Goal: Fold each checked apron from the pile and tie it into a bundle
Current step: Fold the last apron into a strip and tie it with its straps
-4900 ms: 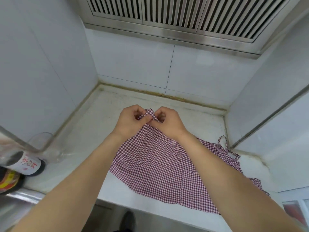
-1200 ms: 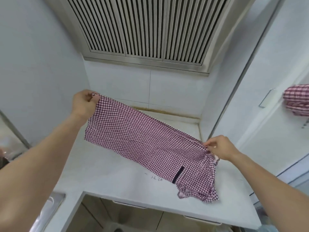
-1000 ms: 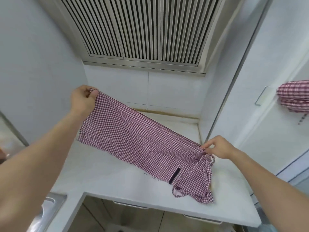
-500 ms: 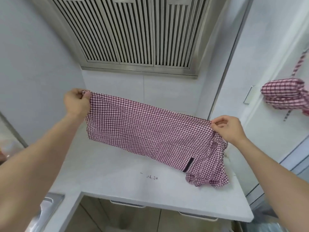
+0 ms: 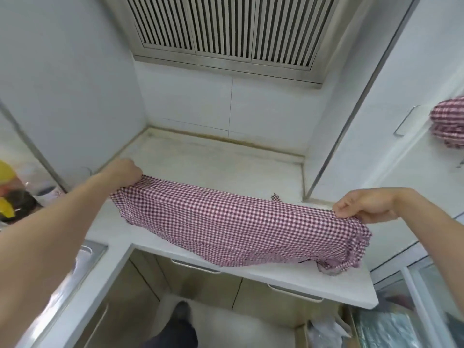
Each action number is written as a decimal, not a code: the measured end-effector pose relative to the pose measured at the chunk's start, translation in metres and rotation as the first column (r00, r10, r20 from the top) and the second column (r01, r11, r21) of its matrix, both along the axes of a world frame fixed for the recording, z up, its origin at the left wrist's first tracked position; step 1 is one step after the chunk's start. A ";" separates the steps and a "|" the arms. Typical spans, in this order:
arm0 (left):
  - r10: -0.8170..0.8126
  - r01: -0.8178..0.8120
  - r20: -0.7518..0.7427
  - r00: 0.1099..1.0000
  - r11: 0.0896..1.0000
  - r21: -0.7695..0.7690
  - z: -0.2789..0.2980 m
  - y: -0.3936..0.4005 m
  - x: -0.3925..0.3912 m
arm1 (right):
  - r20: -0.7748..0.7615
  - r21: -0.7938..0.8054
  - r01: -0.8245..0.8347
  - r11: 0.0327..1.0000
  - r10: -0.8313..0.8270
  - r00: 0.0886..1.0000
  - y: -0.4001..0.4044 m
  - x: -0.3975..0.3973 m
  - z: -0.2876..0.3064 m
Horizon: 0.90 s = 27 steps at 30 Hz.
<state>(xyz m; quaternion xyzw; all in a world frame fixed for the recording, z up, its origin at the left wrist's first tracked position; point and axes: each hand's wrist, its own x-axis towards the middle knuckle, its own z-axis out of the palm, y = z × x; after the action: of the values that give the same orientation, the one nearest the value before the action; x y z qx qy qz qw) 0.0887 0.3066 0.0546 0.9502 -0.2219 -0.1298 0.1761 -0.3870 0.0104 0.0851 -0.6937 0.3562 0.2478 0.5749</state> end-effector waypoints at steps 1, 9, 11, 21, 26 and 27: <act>-0.025 0.026 -0.050 0.998 0.999 0.035 -0.004 0.003 0.003 | -0.038 0.008 -0.002 1.000 0.002 0.999 -0.001 0.003 -0.001; -0.074 0.099 -0.125 0.989 0.973 0.206 -0.059 -0.011 0.039 | -0.318 -0.464 -0.138 0.875 -0.019 0.948 0.003 0.075 -0.057; -0.058 0.076 -0.110 0.992 0.984 0.162 -0.081 -0.018 0.055 | -0.346 -0.630 -0.232 0.741 0.000 0.938 0.001 0.098 -0.082; 0.054 -0.049 0.025 0.998 0.985 -0.165 -0.131 -0.078 0.122 | -0.235 -0.654 0.061 0.754 -0.278 0.931 -0.014 0.172 -0.167; -0.153 0.165 0.132 0.979 0.983 -0.084 -0.165 -0.115 0.059 | -0.246 -0.656 0.116 0.745 -0.358 0.901 -0.014 0.196 -0.197; -0.251 0.261 0.126 0.960 0.962 -0.077 -0.171 -0.120 0.034 | -0.248 -0.656 0.124 0.745 -0.367 0.896 -0.013 0.199 -0.202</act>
<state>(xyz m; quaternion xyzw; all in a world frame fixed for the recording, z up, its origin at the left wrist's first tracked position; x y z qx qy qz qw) 0.1230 0.1869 -0.1162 0.9102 -0.3585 -0.0863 0.1888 -0.1884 -0.0030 -0.1168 -0.7323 0.6070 0.1593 0.2644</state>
